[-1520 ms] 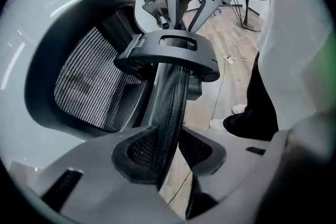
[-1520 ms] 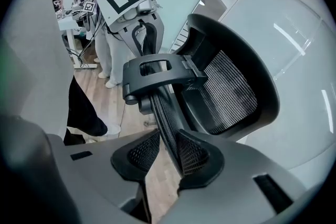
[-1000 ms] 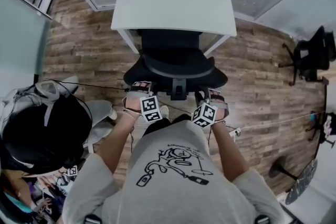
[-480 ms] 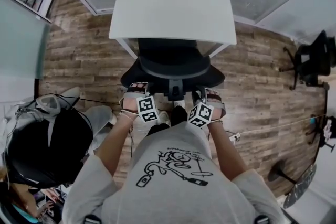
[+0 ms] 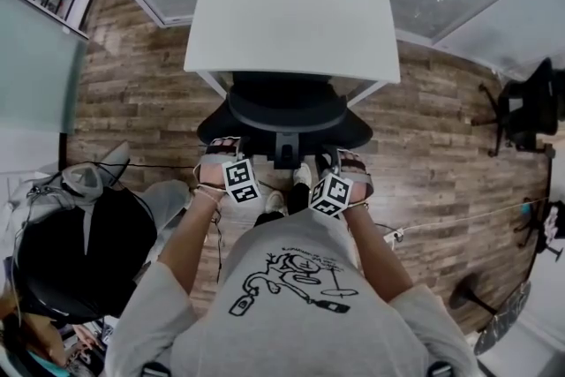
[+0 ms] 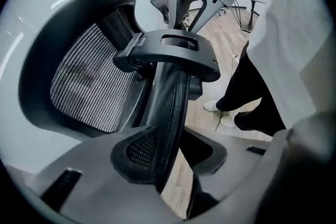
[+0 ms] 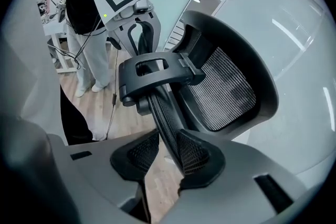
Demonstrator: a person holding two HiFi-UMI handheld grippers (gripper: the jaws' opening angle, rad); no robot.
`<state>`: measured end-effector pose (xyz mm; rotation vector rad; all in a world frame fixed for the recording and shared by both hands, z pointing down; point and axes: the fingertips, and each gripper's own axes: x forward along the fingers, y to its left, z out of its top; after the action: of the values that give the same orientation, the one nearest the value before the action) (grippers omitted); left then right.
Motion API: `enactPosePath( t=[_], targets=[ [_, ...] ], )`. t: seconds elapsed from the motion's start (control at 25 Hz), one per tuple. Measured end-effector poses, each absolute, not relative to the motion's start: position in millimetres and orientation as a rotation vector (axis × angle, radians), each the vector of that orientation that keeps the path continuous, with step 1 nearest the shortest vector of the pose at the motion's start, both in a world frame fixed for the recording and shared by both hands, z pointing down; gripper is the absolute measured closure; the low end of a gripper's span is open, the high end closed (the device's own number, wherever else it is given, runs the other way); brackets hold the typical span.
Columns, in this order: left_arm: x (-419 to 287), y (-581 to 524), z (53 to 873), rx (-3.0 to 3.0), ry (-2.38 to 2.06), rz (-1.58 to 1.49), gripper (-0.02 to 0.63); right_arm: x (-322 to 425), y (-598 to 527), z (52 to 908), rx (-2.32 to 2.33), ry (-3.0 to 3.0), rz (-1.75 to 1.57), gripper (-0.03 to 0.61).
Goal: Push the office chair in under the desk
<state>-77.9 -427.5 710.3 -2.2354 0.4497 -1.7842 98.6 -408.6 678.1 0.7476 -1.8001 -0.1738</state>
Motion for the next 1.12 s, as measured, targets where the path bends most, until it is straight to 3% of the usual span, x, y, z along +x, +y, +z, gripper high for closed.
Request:
enactPosePath(
  t=[1.12],
  targets=[
    [-82.5, -461.6, 695.6, -2.161, 0.662, -1.783, 0.462, 95.2, -439.6, 670.4, 0.781, -1.855, -0.101, 0.44]
  ],
)
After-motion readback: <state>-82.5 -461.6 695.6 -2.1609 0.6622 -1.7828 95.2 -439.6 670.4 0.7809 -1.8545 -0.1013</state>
